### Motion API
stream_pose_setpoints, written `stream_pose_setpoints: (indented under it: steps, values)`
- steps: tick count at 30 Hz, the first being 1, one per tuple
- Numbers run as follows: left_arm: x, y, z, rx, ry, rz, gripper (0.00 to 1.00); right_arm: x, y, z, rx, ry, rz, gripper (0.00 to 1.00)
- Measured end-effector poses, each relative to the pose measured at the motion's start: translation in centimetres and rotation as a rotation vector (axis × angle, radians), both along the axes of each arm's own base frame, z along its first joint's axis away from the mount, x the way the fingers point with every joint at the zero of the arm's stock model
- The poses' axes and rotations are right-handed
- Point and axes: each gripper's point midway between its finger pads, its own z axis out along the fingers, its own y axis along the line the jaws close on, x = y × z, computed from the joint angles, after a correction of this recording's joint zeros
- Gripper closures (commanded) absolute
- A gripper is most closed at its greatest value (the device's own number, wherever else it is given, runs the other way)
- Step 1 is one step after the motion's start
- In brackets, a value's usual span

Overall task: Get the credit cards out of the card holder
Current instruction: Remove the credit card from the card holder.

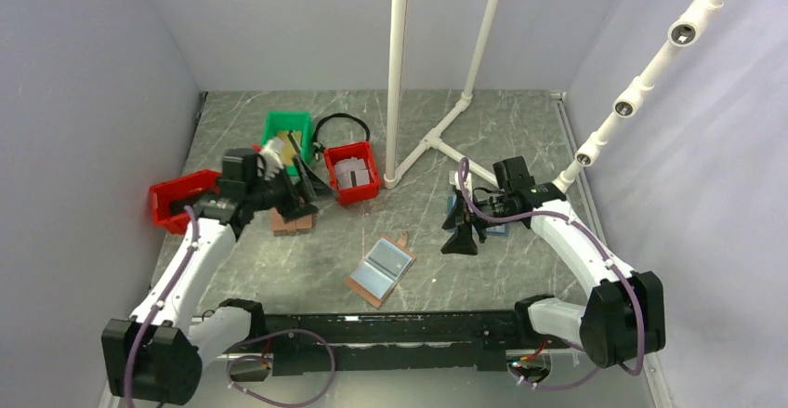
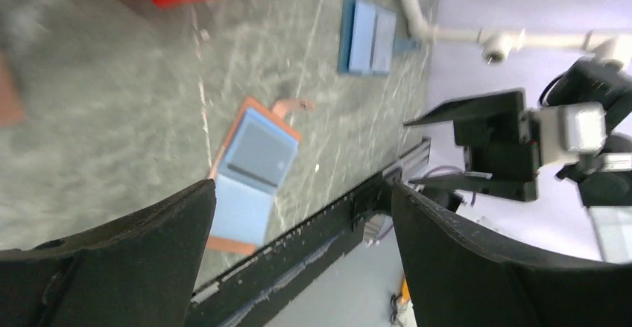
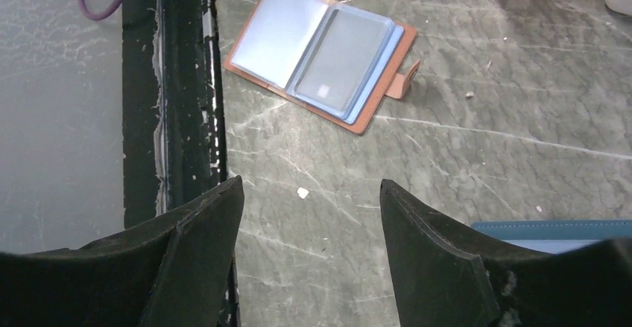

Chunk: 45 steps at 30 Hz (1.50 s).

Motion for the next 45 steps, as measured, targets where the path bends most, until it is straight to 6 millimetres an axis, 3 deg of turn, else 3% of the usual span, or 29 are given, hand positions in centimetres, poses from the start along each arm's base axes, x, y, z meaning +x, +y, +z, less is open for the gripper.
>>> stream_pose_setpoints:
  steps: [4,9,19,22,29,38,45]
  values:
    - [-3.6,-4.4,-2.1,-0.011,0.07,-0.117,0.08,0.2,0.1,-0.1,0.005,-0.001,-0.01,0.3]
    - [-6.9,-7.6,-5.0,0.016,0.149,-0.164,0.08,0.4,0.2,-0.2,0.008,0.0,-0.019,0.3]
    - [-8.9,-12.5,-7.1,0.011,0.115,-0.173,0.14,0.5,0.3,-1.1,0.011,0.063,-0.061,0.32]
    - [-9.1,-13.3,-8.2,0.019,0.128,-0.155,0.13,0.9,0.5,-1.3,0.012,0.087,-0.076,0.32]
    - [-8.3,-14.2,-8.1,-0.032,0.105,-0.094,0.15,1.4,0.8,-1.6,0.024,0.142,-0.104,0.35]
    - [-8.3,-14.5,-10.6,-0.039,0.147,-0.043,0.38,2.2,1.9,-3.4,0.01,0.315,-0.133,0.42]
    - [-8.1,-14.1,-11.9,-0.023,0.179,0.008,0.54,3.3,5.9,-3.6,-0.051,0.39,-0.029,0.69]
